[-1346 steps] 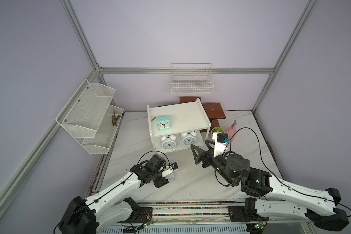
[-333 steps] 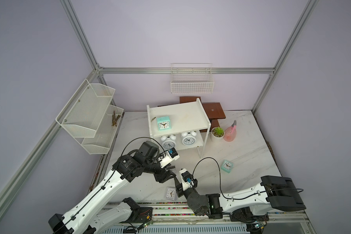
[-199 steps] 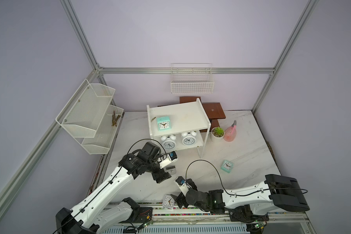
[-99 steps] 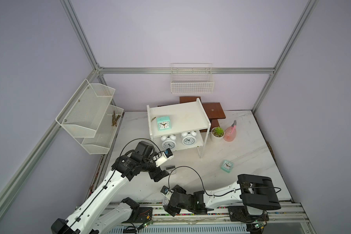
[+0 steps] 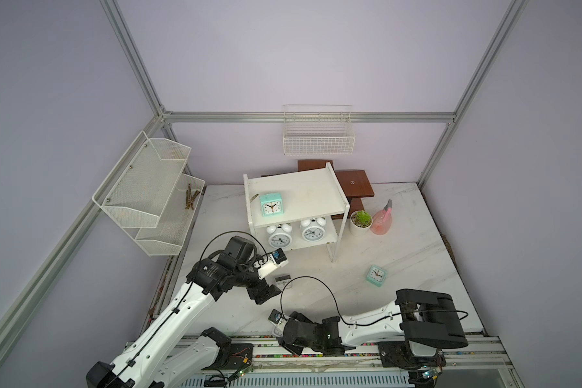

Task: Place the alarm clocks on the shelf by style
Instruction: Pick up the alarm from the center of the board.

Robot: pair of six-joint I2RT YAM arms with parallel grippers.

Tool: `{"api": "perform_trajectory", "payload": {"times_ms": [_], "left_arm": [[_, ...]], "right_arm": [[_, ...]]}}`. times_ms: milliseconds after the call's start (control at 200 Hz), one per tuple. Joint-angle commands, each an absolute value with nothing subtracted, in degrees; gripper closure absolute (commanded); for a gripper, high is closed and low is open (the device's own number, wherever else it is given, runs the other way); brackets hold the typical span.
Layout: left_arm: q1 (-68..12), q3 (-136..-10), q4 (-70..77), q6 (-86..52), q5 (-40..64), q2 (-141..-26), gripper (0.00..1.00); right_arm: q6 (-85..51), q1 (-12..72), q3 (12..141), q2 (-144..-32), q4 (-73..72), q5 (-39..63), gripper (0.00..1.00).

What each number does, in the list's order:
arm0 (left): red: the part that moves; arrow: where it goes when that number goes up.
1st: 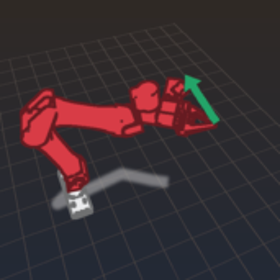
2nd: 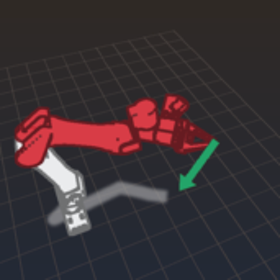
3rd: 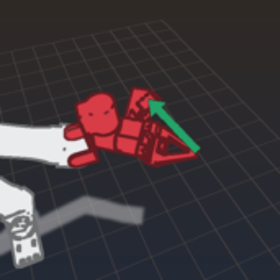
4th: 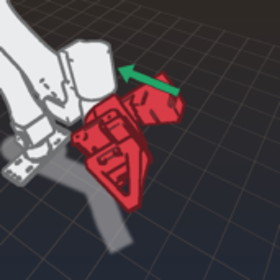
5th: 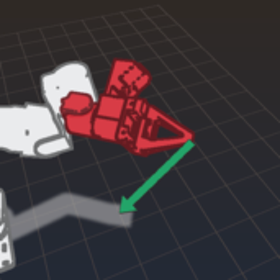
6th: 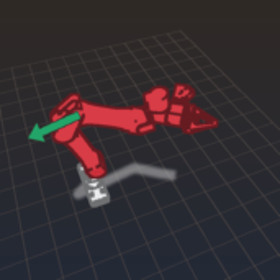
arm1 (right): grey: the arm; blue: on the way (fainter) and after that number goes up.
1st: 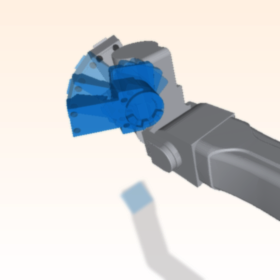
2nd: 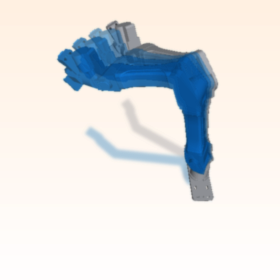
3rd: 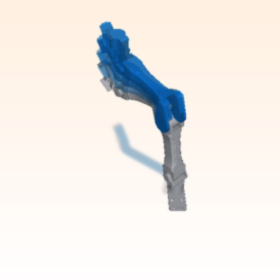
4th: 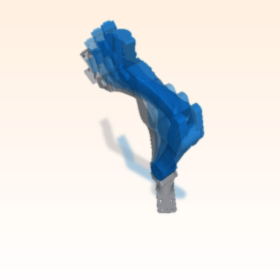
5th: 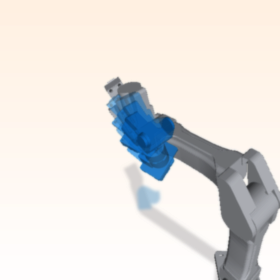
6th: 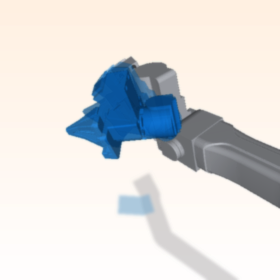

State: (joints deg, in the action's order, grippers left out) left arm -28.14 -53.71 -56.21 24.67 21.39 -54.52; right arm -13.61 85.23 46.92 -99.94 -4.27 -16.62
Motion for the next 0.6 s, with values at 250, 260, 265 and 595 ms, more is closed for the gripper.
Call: {"api": "perform_trajectory", "payload": {"times_ms": [250,260,265,595], "left_arm": [[-27.9,-53.9,-54.3,23.1,26.4,-54.2,0.11],[-27.9,-53.9,-54.3,23.0,26.5,-54.2,0.11],[-27.9,-53.9,-54.3,22.9,26.6,-54.2,0.11],[-28.0,-53.8,-54.1,22.9,35.4,-55.8,0.06]], "right_arm": [[-11.7,84.9,42.7,-89.4,-3.1,-24.7,0.51],[-11.6,84.9,42.5,-89.1,-3.1,-25.0,0.51],[-11.5,84.8,42.4,-88.9,-3.1,-25.1,0.51],[4.3,84.9,30.8,-71.9,-18.4,-30.3,0.56]]}}
